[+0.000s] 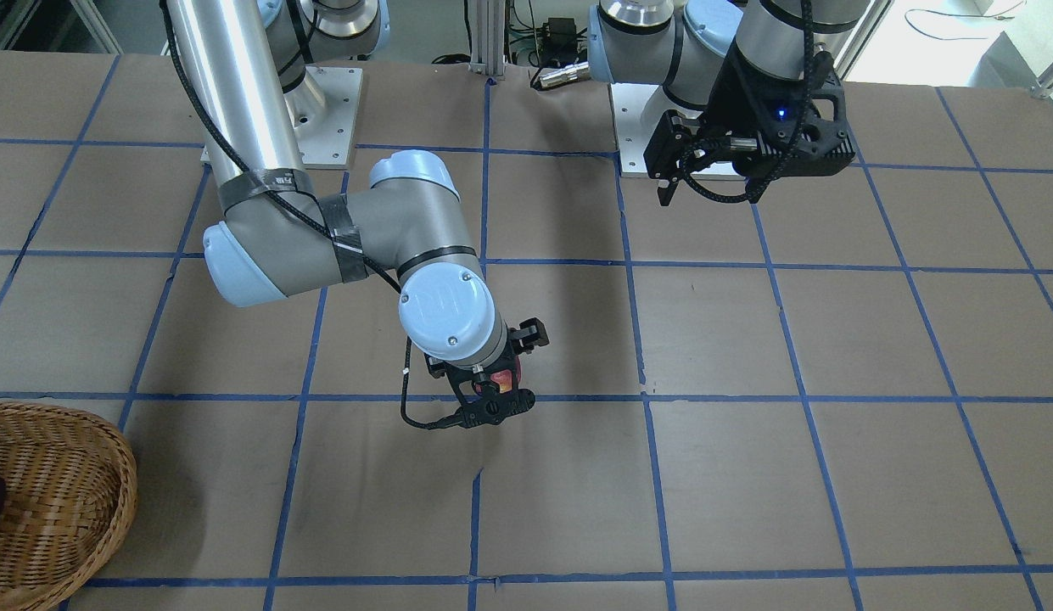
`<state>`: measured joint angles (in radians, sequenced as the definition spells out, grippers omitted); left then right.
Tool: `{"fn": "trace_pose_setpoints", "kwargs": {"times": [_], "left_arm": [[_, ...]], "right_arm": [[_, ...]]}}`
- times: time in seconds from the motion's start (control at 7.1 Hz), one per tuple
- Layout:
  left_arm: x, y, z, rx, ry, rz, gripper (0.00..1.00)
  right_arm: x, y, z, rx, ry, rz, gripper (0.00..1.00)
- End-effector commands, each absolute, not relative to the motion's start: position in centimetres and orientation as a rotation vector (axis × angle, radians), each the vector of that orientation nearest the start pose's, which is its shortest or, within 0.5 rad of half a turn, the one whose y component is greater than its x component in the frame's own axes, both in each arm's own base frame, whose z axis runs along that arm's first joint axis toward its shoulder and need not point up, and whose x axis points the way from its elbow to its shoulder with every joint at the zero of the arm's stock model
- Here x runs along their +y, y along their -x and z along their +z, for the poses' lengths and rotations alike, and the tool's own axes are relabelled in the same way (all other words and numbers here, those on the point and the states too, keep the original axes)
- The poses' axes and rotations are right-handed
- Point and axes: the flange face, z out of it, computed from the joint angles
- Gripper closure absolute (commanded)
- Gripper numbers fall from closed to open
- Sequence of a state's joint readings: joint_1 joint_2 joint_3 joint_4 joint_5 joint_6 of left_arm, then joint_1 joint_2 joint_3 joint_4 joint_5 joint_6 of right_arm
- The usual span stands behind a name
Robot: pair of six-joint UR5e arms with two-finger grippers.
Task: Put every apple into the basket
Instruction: 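Grasp the lighter red apple with the right gripper and lift it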
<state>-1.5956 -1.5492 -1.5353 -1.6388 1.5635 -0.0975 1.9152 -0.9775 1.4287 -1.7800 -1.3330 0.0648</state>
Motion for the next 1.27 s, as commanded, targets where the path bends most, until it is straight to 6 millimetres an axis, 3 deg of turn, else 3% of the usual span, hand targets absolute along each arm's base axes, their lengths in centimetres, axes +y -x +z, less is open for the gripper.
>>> {"fn": "trace_pose_setpoints", "kwargs": {"times": [0.0, 0.14, 0.28, 0.42, 0.56, 0.7, 0.85, 0.99, 1.13], "left_arm": [[-47.6, 14.6, 51.0, 3.145, 0.116, 0.017, 0.00], [-47.7, 14.6, 50.9, 3.145, 0.113, 0.020, 0.00], [-47.6, 14.6, 51.0, 3.145, 0.113, 0.017, 0.00], [-47.6, 14.6, 51.0, 3.145, 0.116, 0.017, 0.00], [-47.6, 14.6, 51.0, 3.145, 0.116, 0.017, 0.00], [-47.6, 14.6, 51.0, 3.146, 0.114, 0.018, 0.00], [-47.6, 14.6, 51.0, 3.146, 0.116, 0.018, 0.00], [-47.6, 14.6, 51.0, 3.147, 0.116, 0.015, 0.00], [-47.6, 14.6, 51.0, 3.146, 0.116, 0.018, 0.00]], "right_arm": [[-56.4, -38.3, 19.7, 2.918, 0.326, 0.444, 0.00], [-56.0, -38.1, 18.7, 2.926, 0.336, 0.422, 0.26], [-56.3, -38.1, 18.7, 2.934, 0.356, 0.354, 0.83], [-57.1, -37.9, 19.9, 2.964, 0.374, 0.295, 1.00], [-58.4, -36.8, 22.4, 2.982, 0.348, 0.234, 1.00], [-60.5, -33.8, 26.1, 3.004, 0.275, 0.209, 1.00], [-63.6, -26.7, 30.4, 3.073, 0.134, 0.246, 1.00], [-66.3, -18.4, 34.3, 3.087, -0.013, 0.257, 1.00], [-68.7, -10.1, 35.2, 3.144, -0.096, 0.228, 1.00]]}}
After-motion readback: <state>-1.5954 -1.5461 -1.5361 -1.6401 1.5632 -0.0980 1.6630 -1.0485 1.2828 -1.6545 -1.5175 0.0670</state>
